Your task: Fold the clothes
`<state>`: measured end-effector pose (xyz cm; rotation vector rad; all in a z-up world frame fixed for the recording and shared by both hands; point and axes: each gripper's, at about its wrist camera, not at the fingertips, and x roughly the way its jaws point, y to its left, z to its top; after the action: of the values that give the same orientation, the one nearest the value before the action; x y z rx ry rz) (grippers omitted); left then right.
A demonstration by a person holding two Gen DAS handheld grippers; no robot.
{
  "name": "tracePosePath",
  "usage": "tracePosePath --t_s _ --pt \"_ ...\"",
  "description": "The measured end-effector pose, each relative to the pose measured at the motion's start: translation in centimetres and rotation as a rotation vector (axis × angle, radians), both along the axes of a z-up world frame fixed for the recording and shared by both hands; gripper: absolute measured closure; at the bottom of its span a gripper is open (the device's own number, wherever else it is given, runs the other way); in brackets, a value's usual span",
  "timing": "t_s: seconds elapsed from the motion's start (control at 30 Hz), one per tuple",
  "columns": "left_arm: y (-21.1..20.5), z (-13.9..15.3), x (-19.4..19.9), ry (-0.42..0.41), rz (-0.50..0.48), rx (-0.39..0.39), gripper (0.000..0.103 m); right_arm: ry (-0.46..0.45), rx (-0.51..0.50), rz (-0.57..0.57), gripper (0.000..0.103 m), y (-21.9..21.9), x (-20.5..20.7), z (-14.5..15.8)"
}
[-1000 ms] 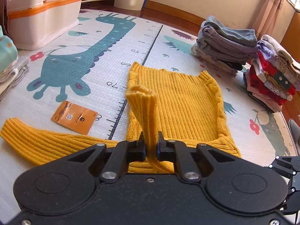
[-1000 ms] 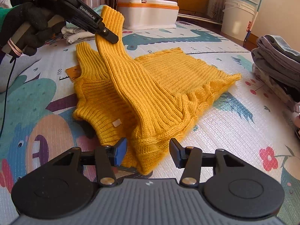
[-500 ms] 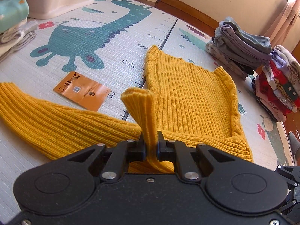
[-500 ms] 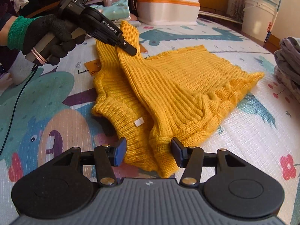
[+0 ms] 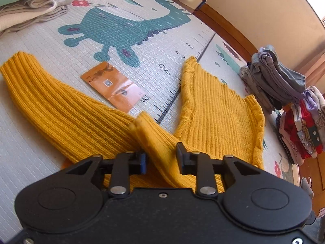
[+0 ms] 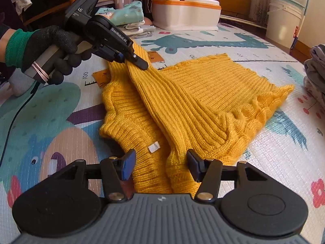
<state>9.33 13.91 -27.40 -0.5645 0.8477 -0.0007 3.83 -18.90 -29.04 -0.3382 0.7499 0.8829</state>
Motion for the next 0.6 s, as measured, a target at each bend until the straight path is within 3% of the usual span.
tracePosePath --t_s 0.07,0.2,0.3,0.4,0.47,0.6 --pt "1.6 0.9 0.1 -0.019 0.074 0.023 0.063 -0.003 -0.007 0.015 0.043 0.3 -0.1 0.1" --pt "2.4 3.9 1.9 -0.083 0.103 0.104 0.063 0.021 0.007 0.004 0.043 0.2 0.2 0.3" --pt "-1.5 5.8 5.2 -0.11 -0.043 0.127 0.063 0.018 0.008 0.006 0.041 0.5 0.1 0.1" --pt "-8.1 6.7 9.0 -0.13 -0.259 0.113 0.06 0.014 0.005 0.014 0.039 0.9 -0.1 0.0" --pt "-12.5 6.6 11.6 -0.136 -0.384 0.105 0.051 0.014 0.006 0.015 0.037 1.1 -0.1 -0.2" --pt "-20.2 5.2 17.3 -0.1 -0.547 0.17 0.051 0.02 0.021 0.005 0.036 1.0 -0.1 -0.3"
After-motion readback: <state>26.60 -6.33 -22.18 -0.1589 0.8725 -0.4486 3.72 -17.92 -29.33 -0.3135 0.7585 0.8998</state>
